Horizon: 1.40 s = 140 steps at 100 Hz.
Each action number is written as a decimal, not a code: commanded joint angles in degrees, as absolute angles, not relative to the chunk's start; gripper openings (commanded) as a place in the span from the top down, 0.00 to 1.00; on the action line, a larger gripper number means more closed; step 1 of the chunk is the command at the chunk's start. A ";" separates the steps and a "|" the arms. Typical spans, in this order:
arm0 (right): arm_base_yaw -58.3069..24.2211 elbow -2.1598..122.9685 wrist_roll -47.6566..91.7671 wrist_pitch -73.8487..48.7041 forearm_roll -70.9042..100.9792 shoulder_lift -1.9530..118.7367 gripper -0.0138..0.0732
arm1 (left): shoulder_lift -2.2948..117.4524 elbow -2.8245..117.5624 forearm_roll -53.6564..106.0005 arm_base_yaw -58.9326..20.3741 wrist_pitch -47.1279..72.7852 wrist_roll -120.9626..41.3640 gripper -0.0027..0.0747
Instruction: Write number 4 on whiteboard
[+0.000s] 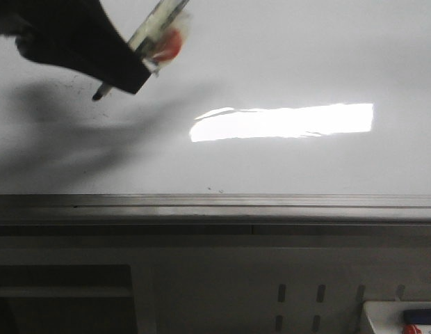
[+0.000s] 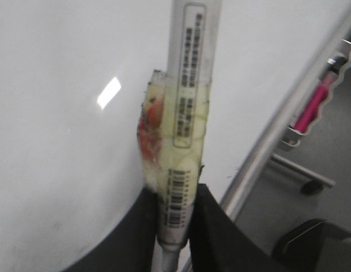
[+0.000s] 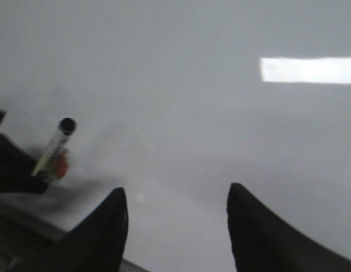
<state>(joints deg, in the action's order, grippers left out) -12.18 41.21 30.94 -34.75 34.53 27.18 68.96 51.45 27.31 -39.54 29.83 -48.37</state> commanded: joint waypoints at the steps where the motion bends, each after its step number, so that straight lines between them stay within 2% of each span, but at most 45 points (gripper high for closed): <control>1: -12.32 46.60 47.47 -40.71 47.79 32.49 0.43 | 65.42 54.53 27.02 -44.11 29.16 -59.88 0.99; 8: -13.01 49.19 55.28 -47.49 53.04 36.27 0.43 | 64.59 55.02 25.07 -47.07 28.71 -63.41 0.99; 26: -19.74 50.83 60.55 -45.92 54.19 40.26 0.43 | 63.77 55.13 22.19 -50.96 29.44 -63.76 0.99; 38: -25.13 50.83 62.80 -46.80 53.08 43.31 0.38 | 63.77 55.13 22.19 -51.59 29.51 -63.76 0.99; 76: -37.48 50.83 62.80 -36.14 48.50 51.83 0.38 | 63.69 55.13 22.19 -51.59 29.51 -63.76 0.99; 108: -41.11 50.97 62.80 -28.06 48.50 59.71 0.39 | 63.69 55.13 22.29 -51.59 29.51 -63.76 0.99; 120: -41.37 50.97 62.80 -28.41 48.50 61.08 0.49 | 63.69 55.13 22.93 -51.59 29.51 -63.76 0.99; 140: -41.37 50.97 62.80 -28.50 48.50 61.44 0.74 | 63.65 55.13 23.32 -51.59 29.51 -63.76 0.99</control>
